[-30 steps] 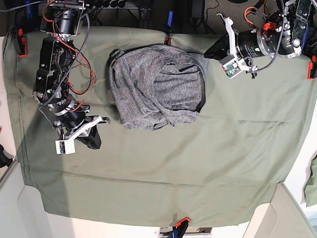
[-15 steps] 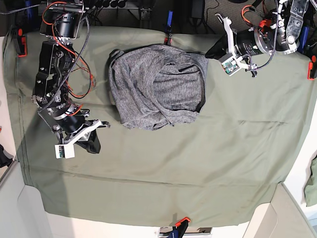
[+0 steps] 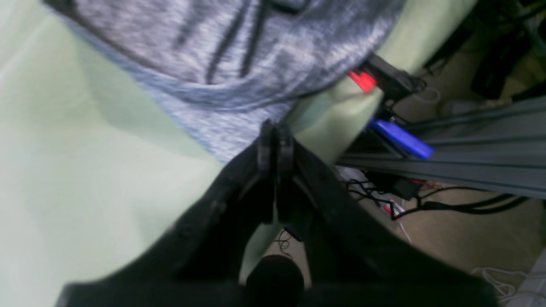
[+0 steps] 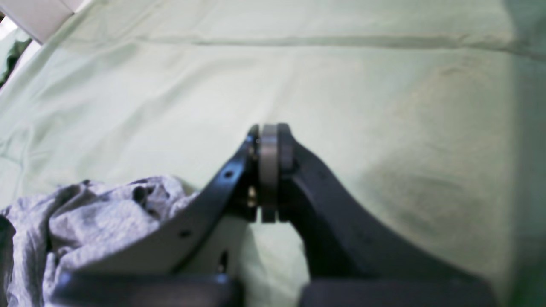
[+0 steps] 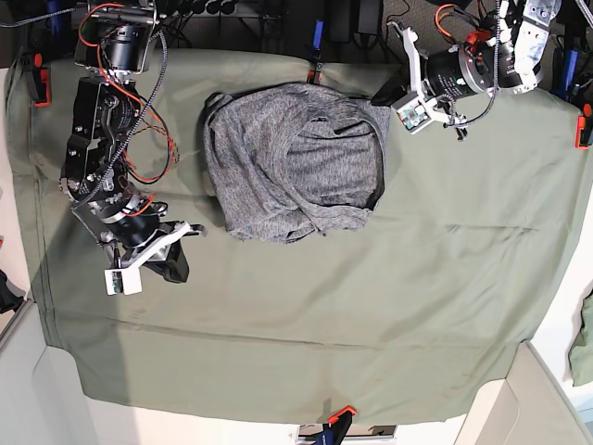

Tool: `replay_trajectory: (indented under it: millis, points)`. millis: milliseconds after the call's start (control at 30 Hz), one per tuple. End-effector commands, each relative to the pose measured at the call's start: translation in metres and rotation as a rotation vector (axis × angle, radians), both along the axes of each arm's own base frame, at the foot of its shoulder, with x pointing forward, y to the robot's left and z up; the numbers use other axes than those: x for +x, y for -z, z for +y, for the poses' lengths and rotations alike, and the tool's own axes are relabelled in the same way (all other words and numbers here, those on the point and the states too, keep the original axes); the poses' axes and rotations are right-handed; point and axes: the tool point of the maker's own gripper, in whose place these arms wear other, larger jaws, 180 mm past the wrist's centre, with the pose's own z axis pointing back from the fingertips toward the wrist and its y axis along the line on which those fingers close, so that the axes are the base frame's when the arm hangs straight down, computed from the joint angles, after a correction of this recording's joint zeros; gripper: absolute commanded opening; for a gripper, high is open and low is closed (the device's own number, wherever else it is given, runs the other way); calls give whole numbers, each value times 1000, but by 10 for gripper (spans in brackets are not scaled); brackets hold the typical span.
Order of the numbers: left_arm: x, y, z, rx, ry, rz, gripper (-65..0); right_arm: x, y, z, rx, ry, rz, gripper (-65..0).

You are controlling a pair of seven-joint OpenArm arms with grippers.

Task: Fold the T-shirt properly
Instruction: 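Release the shirt and move both grippers aside, then grasp the bundled shirt sides with both grippers and push inward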

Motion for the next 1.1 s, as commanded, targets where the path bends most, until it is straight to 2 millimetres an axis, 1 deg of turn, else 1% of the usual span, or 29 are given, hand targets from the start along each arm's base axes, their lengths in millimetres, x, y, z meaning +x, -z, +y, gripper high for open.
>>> replay_trajectory:
  millis: [0,100,267,400,467,600,667,800,900,1000,1067]
  points:
    - [4,-7,-2,-20,9,-26,-650,10,-20,1,12,-4,-60,-650]
    - [9,-1,3,-15,-5,-18,-650,10,-19,1,10,-7,-53,-650]
    - [24,15,14,-20,-58,7,-650,9,-18,1,9,-7,-50,-650]
    - [30,22,12,-42,-89,18,-650,10,-20,3,30,-9,-54,-650]
    - [31,23,11,-49,-93,22,-650,9,-20,5,37,-13,-52,-650]
    - [33,23,11,-48,-91,17,-650,8,-20,16,27,-47,-52,-650]
    - [41,19,11,-52,-93,-1,-650,6,-20,25,23,-72,-51,-650]
    - [66,8,8,-113,-117,-32,-650,3,-17,39,-7,-117,-47,-650]
    - [79,14,11,-121,-146,-27,-650,3,-16,44,-24,-132,-47,-650]
    - [90,21,14,-132,-177,-13,-650,3,-15,42,-36,-130,-46,-650]
    - [100,22,17,-137,-192,-17,-650,3,-14,41,-44,-129,-45,-650]
